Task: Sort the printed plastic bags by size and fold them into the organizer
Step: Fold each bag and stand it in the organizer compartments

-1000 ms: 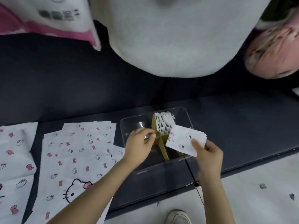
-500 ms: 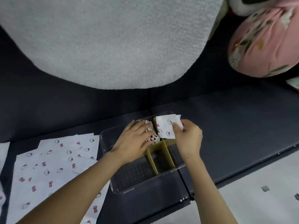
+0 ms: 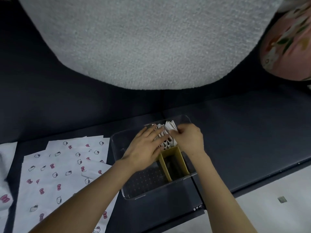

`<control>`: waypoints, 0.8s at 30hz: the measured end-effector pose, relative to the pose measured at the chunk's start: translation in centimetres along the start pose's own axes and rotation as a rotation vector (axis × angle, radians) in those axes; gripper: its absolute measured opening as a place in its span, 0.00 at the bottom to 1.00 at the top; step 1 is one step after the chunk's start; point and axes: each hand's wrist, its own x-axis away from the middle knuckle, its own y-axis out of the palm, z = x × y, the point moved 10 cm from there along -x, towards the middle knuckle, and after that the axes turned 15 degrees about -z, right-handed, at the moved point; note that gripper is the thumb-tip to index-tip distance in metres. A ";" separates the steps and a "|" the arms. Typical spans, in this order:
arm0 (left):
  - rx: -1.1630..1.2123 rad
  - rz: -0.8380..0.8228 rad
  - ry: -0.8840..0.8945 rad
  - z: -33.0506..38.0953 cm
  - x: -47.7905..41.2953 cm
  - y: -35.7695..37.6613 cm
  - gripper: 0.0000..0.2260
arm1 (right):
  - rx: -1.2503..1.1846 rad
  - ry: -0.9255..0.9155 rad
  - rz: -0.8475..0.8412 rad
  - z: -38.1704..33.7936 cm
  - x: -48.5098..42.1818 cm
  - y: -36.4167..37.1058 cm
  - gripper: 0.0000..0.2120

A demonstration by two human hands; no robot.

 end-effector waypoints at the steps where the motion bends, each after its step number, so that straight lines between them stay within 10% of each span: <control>1: 0.003 0.011 0.000 0.0 0.1 0.0 0.21 | -0.015 -0.004 0.036 0.1 0.6 -0.3 0.24; 15: 0.117 0.103 -0.061 -1.1 3.9 -1.3 0.19 | 0.291 0.130 0.045 -1.2 -1.3 0.7 0.18; 24: 0.146 0.103 -0.146 -3.3 6.5 -1.1 0.19 | 0.030 0.110 0.002 0.4 -0.9 2.8 0.16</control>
